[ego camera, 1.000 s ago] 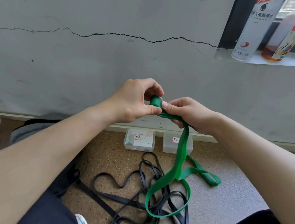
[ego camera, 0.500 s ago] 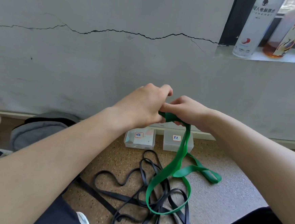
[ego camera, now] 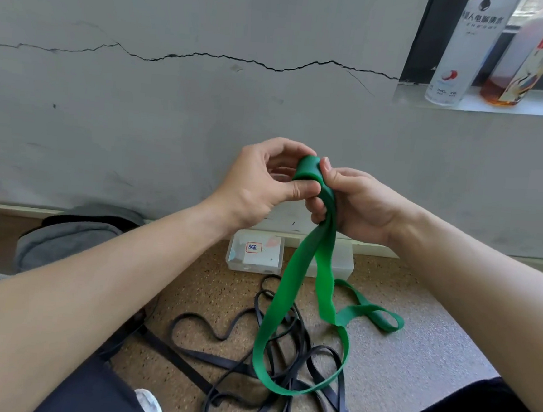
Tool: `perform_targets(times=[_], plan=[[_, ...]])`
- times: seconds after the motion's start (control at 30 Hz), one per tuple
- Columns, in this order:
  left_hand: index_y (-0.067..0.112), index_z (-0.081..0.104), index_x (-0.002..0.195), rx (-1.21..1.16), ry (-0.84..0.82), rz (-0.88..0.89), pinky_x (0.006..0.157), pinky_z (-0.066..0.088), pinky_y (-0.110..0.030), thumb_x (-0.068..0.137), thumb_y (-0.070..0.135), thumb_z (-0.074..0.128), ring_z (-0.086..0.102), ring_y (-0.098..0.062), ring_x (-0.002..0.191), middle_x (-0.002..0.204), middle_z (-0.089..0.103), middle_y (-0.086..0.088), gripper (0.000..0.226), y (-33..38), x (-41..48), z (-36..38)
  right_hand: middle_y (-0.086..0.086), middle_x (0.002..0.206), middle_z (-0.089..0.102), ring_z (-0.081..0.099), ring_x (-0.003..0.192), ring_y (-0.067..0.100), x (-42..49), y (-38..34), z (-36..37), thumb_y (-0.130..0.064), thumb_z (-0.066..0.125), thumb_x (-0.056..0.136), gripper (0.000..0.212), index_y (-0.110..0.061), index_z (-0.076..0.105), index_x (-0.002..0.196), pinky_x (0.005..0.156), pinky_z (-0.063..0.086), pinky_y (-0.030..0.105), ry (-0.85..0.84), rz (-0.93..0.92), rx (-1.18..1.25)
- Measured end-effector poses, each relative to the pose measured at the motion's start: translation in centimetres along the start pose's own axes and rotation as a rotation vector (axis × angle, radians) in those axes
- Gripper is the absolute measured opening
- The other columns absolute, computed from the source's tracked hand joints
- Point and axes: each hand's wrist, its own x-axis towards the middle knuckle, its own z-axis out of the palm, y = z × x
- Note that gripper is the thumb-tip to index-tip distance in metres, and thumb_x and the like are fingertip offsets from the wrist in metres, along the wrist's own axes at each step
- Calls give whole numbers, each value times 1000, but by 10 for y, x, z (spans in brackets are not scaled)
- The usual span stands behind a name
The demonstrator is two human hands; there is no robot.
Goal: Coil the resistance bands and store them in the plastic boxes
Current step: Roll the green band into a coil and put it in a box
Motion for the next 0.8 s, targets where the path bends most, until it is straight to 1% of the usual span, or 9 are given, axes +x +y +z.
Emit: perform_targets(times=[0.1,0.2,0.3,0.37,0.43,0.5,0.57,0.67,0.8], plan=[[14,68,102,57,3,-7,87,58,-29,69,8,87,74,-16,91,95,76,-4,38,2,4,-6,1,65,58,54,57,12,3,0,2,-54,51,88,40,-15,59,90,64,40,29,21,21,-98],[12,70,100,103,-6,-31,84,60,-31,69,5,87,75,-18,88,94,77,-5,36,5,8,-13,4,66,60,53,59,15,3,1,1,-67,54,82,52,-16,62,88,65,41,30,95,1,-314],[13,72,97,149,1,-77,77,59,-26,68,6,88,75,-12,82,89,77,-3,34,6,11,-25,0,73,66,59,66,13,-1,3,-1,-55,70,81,34,-24,70,94,70,49,27,82,-68,-482],[16,72,95,180,13,-114,73,57,-20,67,8,89,74,-9,78,86,76,-1,34,5,12,-33,-5,85,74,68,75,13,-2,1,-1,-40,86,74,39,-28,72,109,81,57,29,130,-91,-715],[16,72,95,213,2,-142,73,56,-19,65,10,90,74,-8,76,85,77,0,35,4,11,-38,-4,90,77,72,81,15,0,-2,-1,-38,86,75,40,-27,75,111,87,58,37,218,-130,-981],[16,73,96,267,-35,-148,75,58,-21,63,11,91,75,-9,78,86,77,0,38,4,11,-39,-1,85,76,69,77,16,-1,-6,-1,-43,81,80,30,-30,77,106,80,57,36,233,-173,-1125],[21,73,95,386,-77,-121,78,58,-22,62,17,93,74,-7,80,86,77,4,39,6,11,-39,-1,74,72,61,63,11,-2,-8,-2,-47,77,83,25,-34,78,105,68,50,31,213,-195,-1217],[25,74,98,607,-144,-70,82,56,-23,61,29,95,71,-4,85,88,76,10,42,12,10,-35,-9,59,59,47,53,5,-3,-9,-4,-42,77,84,15,-39,75,99,56,36,21,175,-201,-1210],[23,74,106,892,-217,-1,86,54,-33,64,39,92,67,-13,92,95,75,5,49,23,8,-25,-1,69,65,53,62,8,-2,-11,-2,-28,85,79,18,-21,81,95,66,42,25,184,-111,-869]])
